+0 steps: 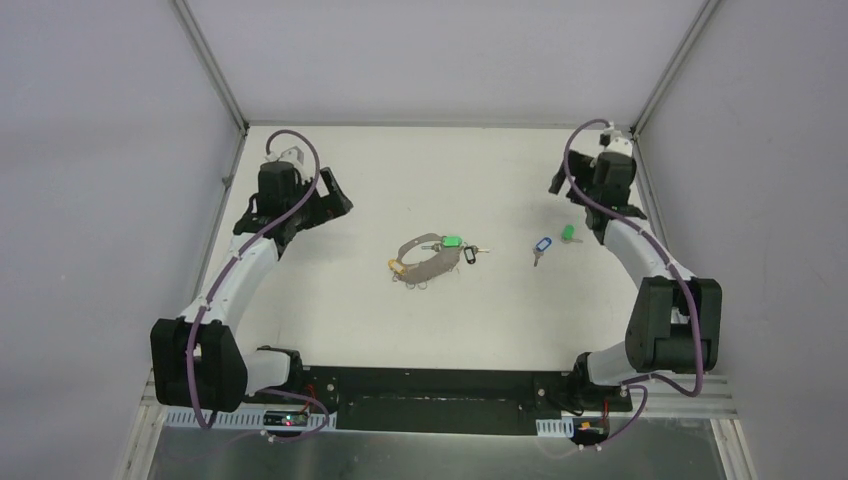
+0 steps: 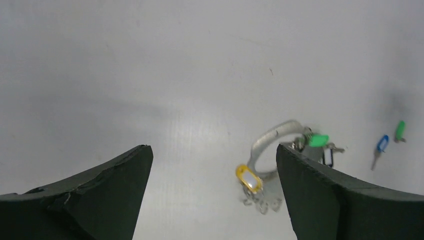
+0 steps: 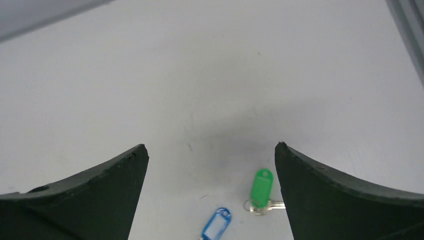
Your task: Put the keys on the keyring
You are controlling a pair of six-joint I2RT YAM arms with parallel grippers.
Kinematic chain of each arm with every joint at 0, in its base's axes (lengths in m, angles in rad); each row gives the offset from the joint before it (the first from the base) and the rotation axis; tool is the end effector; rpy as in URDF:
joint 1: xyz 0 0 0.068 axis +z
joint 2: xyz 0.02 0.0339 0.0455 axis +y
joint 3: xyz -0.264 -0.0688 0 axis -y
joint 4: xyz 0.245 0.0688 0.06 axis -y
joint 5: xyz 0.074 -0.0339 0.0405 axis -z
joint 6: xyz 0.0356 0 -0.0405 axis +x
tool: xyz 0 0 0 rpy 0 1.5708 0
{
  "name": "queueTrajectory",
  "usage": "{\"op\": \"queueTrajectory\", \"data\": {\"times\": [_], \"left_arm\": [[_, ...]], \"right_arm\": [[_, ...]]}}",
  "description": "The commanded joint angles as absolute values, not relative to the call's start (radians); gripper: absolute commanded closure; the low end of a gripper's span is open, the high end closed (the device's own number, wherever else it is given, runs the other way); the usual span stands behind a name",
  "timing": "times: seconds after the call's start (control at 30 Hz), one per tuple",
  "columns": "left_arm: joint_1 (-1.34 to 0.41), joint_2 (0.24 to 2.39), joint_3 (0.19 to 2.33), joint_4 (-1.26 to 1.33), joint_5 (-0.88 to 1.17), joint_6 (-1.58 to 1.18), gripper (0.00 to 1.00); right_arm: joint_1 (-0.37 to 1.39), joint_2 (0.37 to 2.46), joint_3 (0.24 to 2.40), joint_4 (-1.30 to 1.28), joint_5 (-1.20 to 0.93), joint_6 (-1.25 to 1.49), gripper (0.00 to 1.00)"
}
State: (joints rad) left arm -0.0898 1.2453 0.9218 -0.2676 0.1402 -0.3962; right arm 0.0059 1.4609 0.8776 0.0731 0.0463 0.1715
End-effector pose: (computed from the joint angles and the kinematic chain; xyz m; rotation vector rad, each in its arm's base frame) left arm 0.2761 -0.0299 0.2818 -0.2527 2.1725 -0.4294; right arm 0.3242 0.0003 0.2375 0.2002 2.0713 0.0601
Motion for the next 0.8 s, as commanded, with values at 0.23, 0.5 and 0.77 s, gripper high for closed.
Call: {"op": "queueTrajectory", "data": {"times": [0.23, 0.5, 0.77], "left_arm": [[-0.074, 1.097, 0.643, -0.283, 0.541, -0.884, 0.03], [-0.107, 1.141, 0.567, -0.227, 0.616, -0.909, 0.11], [-0.299, 1.249, 0.592, -0.226, 0.504, -0.939, 0.18]], "right_arm": [[-0.111, 1.579, 1.067, -0.398, -0.604, 0.540, 0.00], [0.088, 1.610, 1.051, -0.379, -0.590, 0.498, 0.00], [0.317, 1.753, 1.257, -0.487, -0.452, 0.373, 0.00]]}}
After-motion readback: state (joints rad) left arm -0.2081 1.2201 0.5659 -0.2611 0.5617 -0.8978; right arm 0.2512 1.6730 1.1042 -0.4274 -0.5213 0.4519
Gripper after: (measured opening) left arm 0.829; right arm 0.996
